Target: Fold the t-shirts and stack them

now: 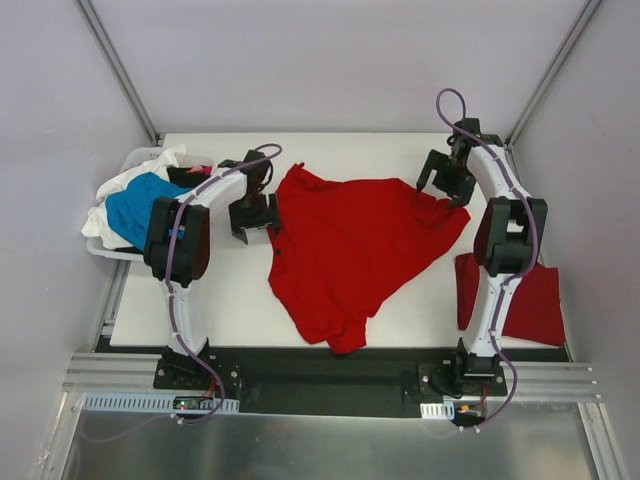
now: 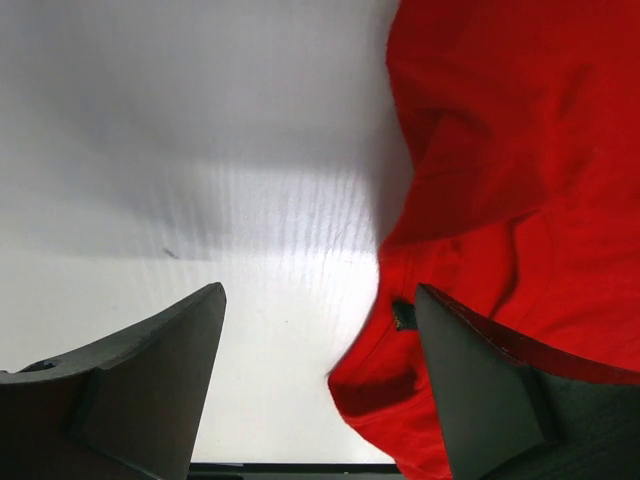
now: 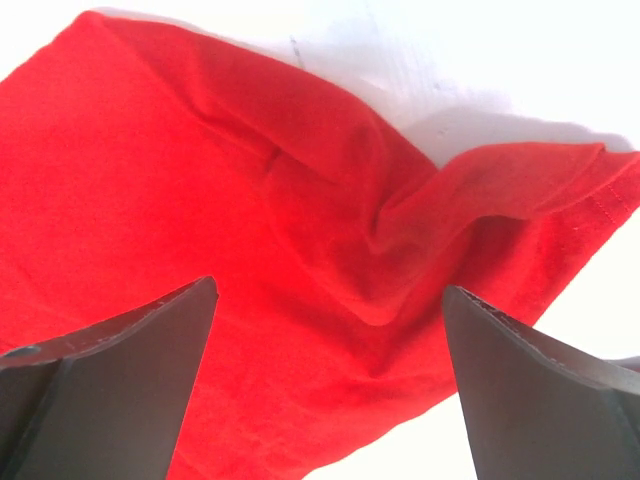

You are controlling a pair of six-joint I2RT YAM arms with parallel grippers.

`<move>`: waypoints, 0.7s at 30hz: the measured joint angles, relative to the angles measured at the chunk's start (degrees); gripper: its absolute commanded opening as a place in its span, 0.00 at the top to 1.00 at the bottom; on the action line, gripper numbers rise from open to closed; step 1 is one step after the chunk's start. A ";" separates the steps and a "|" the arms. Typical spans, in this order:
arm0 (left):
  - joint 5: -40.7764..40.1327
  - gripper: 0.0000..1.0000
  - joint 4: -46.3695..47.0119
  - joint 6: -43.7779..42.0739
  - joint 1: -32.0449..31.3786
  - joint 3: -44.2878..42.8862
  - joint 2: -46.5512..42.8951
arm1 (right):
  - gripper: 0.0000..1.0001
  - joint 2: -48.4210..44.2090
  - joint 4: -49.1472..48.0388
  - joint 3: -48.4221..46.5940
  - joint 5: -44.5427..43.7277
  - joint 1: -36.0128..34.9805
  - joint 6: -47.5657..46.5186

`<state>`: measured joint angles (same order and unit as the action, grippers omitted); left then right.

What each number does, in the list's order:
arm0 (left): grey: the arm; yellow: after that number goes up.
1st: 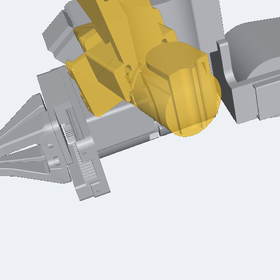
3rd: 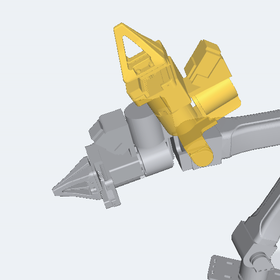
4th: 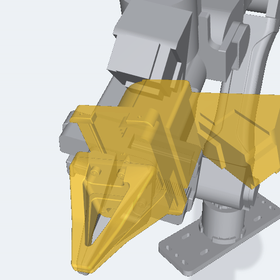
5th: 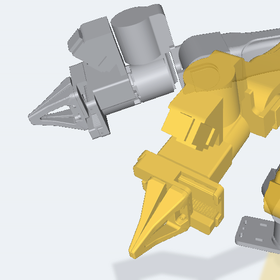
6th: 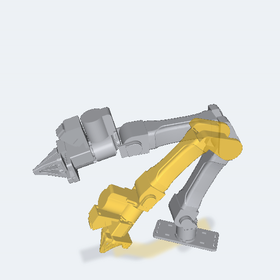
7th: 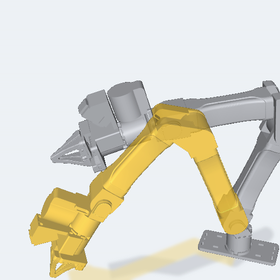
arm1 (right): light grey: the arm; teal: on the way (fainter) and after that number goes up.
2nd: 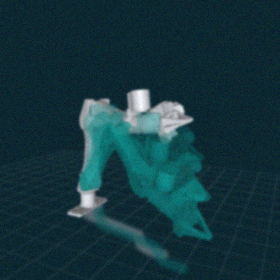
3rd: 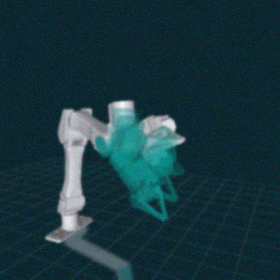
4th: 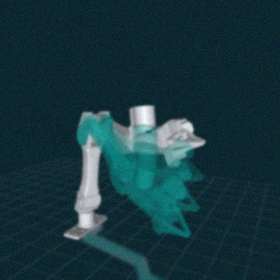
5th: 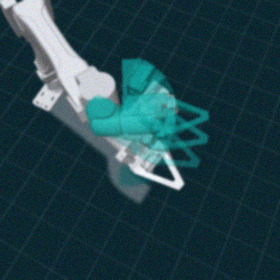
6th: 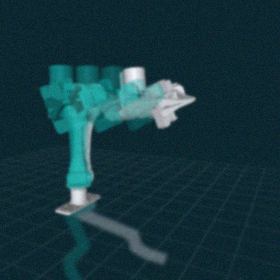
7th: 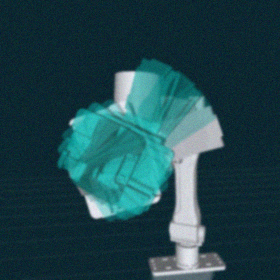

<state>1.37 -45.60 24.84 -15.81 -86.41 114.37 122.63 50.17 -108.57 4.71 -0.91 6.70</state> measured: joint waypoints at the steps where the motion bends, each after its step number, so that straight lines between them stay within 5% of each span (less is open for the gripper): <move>1: 0.35 0.23 -0.11 -0.04 -0.02 -0.39 0.57 | 0.00 0.00 -0.04 0.20 -0.02 0.13 -0.07; 10: 4.09 0.28 -0.81 -0.39 -0.02 -11.65 10.36 | 0.00 -1.38 -2.01 11.56 0.24 5.18 -0.39; 12: 4.72 0.36 -1.29 -0.33 -0.26 -14.19 11.78 | 0.00 -3.39 -2.56 14.97 0.31 5.92 -0.39; 14: 5.22 0.63 -1.22 -0.20 -0.92 -15.63 12.17 | 0.01 -7.13 -2.62 19.26 0.44 5.49 -0.35; 15: 5.57 0.96 -1.25 -0.31 -1.46 -16.02 12.17 | 0.04 -9.20 -2.91 21.14 0.55 4.92 -0.33; 19: 6.14 1.00 -1.29 -0.24 -3.41 -16.83 12.52 | 0.37 -15.04 -3.28 25.31 1.73 2.47 -0.39; 21: 6.14 1.00 -1.36 -0.24 -4.09 -17.33 13.07 | 0.83 -15.45 -3.72 25.55 2.12 1.22 -0.70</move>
<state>7.51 -46.96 24.60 -19.90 -103.74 127.44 107.18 46.46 -83.02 6.83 0.32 6.00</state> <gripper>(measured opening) 0.019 0.674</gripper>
